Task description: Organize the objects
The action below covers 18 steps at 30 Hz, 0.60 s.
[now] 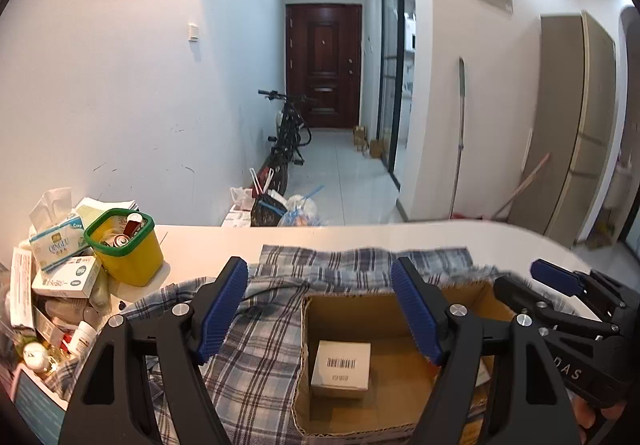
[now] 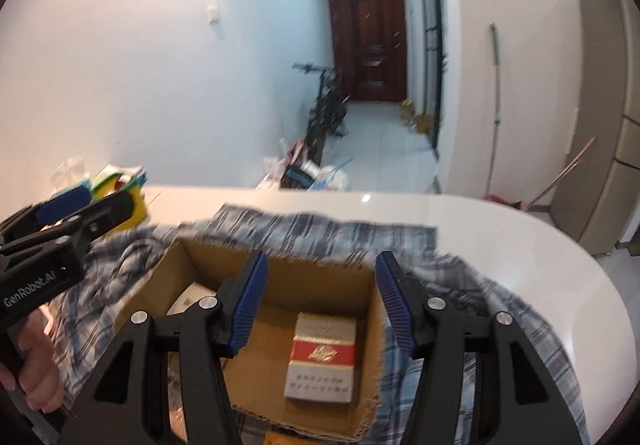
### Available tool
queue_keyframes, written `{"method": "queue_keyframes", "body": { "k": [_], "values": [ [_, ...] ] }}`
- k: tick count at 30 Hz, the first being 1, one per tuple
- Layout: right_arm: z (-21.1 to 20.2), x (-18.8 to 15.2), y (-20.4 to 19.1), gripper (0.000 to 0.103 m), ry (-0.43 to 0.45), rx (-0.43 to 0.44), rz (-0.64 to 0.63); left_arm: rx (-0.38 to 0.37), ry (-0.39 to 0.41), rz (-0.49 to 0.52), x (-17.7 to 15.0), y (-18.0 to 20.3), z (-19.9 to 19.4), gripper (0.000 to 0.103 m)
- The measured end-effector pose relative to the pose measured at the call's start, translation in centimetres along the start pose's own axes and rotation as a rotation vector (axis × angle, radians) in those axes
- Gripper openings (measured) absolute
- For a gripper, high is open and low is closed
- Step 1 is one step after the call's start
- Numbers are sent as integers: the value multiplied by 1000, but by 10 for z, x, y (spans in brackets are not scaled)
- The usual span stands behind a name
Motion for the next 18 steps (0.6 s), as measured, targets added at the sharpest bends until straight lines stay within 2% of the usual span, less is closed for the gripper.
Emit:
{"method": "queue_keyframes", "body": {
  "k": [4, 6, 8, 13, 18],
  "values": [
    [-13, 9, 2, 56, 50, 3, 19, -6, 37, -48, 9, -10, -12, 77],
    [-22, 14, 3, 60, 70, 14, 30, -5, 29, -64, 13, -14, -20, 89],
    [-35, 20, 3, 63, 110, 2, 24, -9, 46, -77, 19, -15, -35, 89],
    [-73, 35, -7, 66, 196, -7, -23, 59, 234, -57, 33, -16, -88, 89],
    [-114, 45, -21, 73, 286, 35, -49, 40, 352, -110, 40, -25, -136, 89]
  ]
}}
Point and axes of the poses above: each gripper's, at about its wrist camera, not at the fingertips, and z roughly the way its jaws point, y to its right, x to its top, the point moved 5 cm from there along z, roughly the way its jaws point, and after that the axes turned 7 degrees about x, right-handed, at the moved point
